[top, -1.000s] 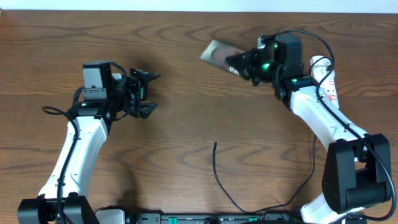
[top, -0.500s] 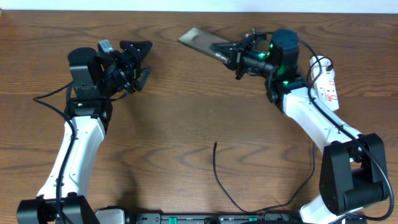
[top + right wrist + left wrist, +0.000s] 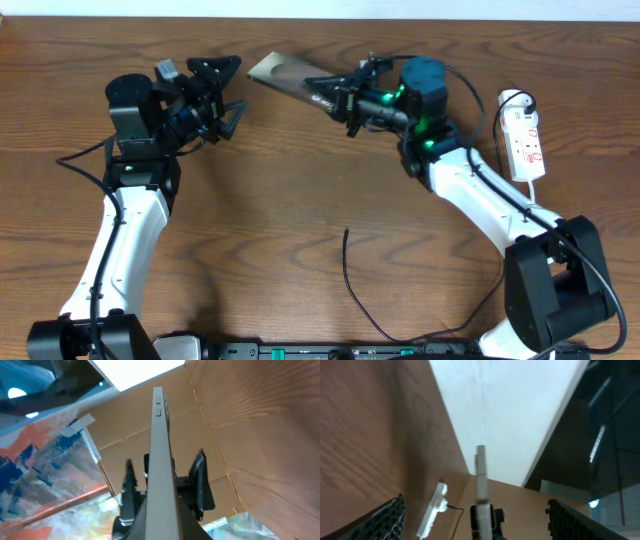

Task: Plug charger to phone and switch on socket
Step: 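Bring the left gripper to the phone and grasp its edge, then open the right gripper and pull the phone left with the left gripper, then lower the right gripper over the black cable's plug end, then close the right gripper on the cable plug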

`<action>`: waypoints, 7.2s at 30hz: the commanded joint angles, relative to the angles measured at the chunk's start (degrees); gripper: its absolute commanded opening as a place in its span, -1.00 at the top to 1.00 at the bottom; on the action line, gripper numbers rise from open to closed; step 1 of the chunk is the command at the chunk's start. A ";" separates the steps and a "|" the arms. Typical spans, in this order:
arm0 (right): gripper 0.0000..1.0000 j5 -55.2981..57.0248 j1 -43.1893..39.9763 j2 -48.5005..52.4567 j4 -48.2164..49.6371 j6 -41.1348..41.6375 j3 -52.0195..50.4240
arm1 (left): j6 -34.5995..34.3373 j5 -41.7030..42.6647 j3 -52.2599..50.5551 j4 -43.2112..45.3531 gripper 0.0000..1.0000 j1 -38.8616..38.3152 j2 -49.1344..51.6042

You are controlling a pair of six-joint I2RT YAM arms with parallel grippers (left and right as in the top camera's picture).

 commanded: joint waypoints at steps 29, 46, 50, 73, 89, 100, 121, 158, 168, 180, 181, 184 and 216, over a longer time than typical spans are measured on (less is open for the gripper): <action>0.98 4.04 8.04 -0.48 3.19 1.27 0.94 | 1.51 -2.16 1.22 1.60 0.76 -3.17 -1.01; 0.58 4.04 9.46 -0.48 3.21 0.83 0.94 | 1.51 -3.58 1.22 1.60 0.85 -3.17 -1.01; -0.96 4.02 9.44 -0.48 3.23 0.22 0.94 | 1.51 -3.61 1.22 1.60 0.85 -3.15 -1.01; -0.99 -14.12 -3.87 -0.48 2.95 -22.03 0.94 | 8.33 20.04 1.22 10.43 0.85 14.62 -1.01; -0.98 5.90 -2.51 -0.48 -46.95 -65.13 9.64 | 17.59 38.64 1.22 24.15 0.85 16.68 -1.01; -0.98 34.56 -0.24 -0.44 -86.25 -72.24 18.67 | 24.37 42.84 1.22 24.09 0.85 16.68 -0.85; -0.93 37.53 19.67 -0.44 -84.19 -53.57 2.34 | 28.15 46.62 1.05 24.04 0.85 16.68 -0.37; -0.57 41.75 21.14 7.15 -74.55 -51.45 -3.41 | 28.13 46.62 0.83 24.04 0.85 16.68 -0.37; 0.02 42.01 21.14 7.15 -74.38 -51.43 -3.41 | 28.13 46.62 0.83 24.04 0.85 16.68 -0.37; 0.38 42.66 21.09 7.15 -74.18 -51.34 -3.41 | 28.13 46.62 0.83 24.04 0.84 16.68 -0.37; 0.36 42.84 21.09 7.15 -74.05 -51.34 -3.41 | 28.13 46.62 0.83 24.04 0.85 16.68 -0.37; 0.34 43.28 21.03 7.15 -73.44 -51.34 -3.41 | 28.13 46.62 0.83 24.04 0.85 16.68 -0.37; 0.97 42.34 19.17 7.15 -74.62 -51.17 -3.41 | 28.15 46.62 0.83 23.41 0.85 16.68 -0.37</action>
